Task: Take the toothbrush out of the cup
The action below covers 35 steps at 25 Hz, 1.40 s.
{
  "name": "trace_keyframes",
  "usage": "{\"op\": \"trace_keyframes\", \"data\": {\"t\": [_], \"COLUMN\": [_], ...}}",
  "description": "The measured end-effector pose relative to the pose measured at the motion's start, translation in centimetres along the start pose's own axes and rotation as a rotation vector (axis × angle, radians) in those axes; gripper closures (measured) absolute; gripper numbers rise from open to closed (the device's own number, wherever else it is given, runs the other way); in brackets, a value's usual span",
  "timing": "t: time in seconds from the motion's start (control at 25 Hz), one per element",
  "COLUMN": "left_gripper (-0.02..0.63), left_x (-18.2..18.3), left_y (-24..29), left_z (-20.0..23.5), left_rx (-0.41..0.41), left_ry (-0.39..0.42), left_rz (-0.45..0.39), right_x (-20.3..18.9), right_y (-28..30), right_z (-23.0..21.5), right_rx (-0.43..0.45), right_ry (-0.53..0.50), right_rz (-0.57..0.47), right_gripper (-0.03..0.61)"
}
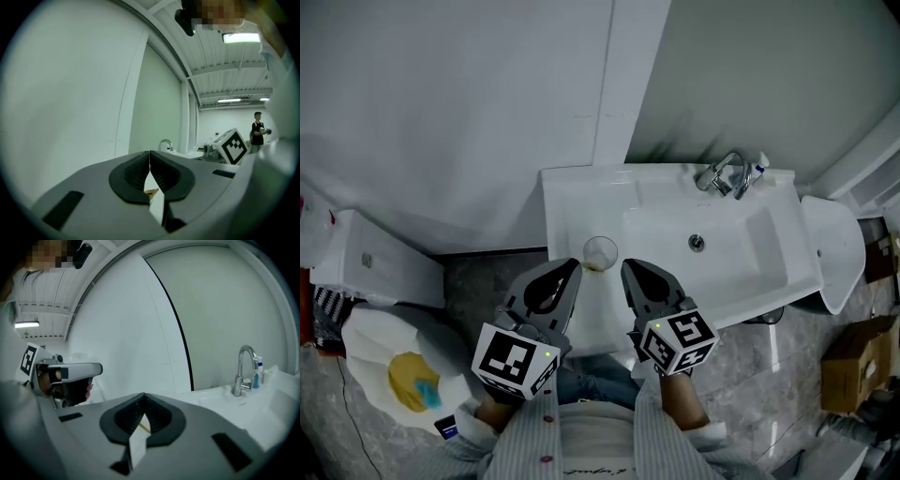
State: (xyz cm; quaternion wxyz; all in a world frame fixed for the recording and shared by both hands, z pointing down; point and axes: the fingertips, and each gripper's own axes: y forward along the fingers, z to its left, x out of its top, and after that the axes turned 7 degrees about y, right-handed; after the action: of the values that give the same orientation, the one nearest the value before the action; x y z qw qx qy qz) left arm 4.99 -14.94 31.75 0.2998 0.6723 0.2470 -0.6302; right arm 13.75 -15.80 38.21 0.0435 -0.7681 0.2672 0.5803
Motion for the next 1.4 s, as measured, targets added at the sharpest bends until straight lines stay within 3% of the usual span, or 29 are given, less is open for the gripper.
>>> {"op": "trace_keyframes", "data": {"t": [0.4,1.28,1.4], "left_gripper": [0.595,0.592,0.530], "left_x": [-0.6,-1.6,-1.9], "left_y": [1.2,3.7,4.1], "left_z": [0.3,1.2,0.9], "left_rx": [0.086,0.084,0.061], "left_ry": [0.002,-0.025,-0.035], "left_rz": [0.015,0.003,0.007], "right_x": [-0.2,-0.3,-0.1], "right_y": [2.5,3.2,3.4], "right_z": [-1.3,-4.2,-4.6], "right_rx": [0.117,0.101,0.099], "right_ry": [-0.005,-0.007,-0.008], "right_rz": [0.050,0.092,0.091], "right_gripper": [0.568,0.568,0.568]}}
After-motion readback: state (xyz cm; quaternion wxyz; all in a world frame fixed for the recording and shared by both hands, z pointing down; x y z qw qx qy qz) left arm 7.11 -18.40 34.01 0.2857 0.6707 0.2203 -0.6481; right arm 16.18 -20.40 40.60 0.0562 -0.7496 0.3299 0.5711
